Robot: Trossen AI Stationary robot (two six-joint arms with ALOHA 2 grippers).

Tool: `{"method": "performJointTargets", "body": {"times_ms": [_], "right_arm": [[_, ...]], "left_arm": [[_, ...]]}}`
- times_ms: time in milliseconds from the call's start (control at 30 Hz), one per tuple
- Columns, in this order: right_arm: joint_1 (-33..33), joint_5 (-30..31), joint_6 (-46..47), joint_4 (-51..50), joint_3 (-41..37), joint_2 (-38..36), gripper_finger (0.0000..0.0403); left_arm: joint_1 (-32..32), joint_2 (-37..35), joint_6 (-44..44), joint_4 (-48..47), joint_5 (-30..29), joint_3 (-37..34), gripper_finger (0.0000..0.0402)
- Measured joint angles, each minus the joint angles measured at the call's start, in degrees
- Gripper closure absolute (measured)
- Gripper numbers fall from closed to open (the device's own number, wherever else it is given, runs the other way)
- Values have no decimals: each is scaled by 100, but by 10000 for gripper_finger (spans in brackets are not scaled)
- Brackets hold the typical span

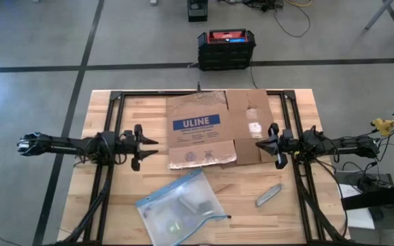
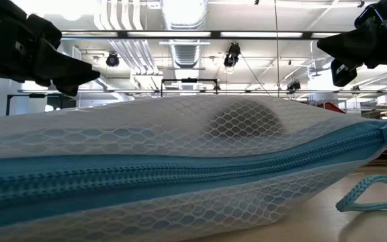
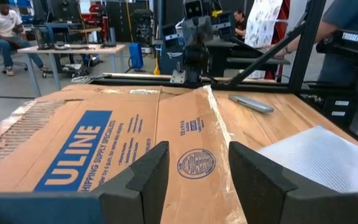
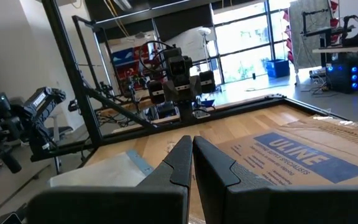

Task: Unpack boxes
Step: Return to Home Position

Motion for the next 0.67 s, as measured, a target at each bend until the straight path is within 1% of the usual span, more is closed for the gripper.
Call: {"method": "performJointTargets", "body": {"times_ms": [200,667], "right_arm": [[-1,2,0,-2,0,0,403],[-2,2,0,0,0,0,403]], "left_arm": [[0,107,0,0,0,0,254],[0,208,2,2,0,0,227]]}}
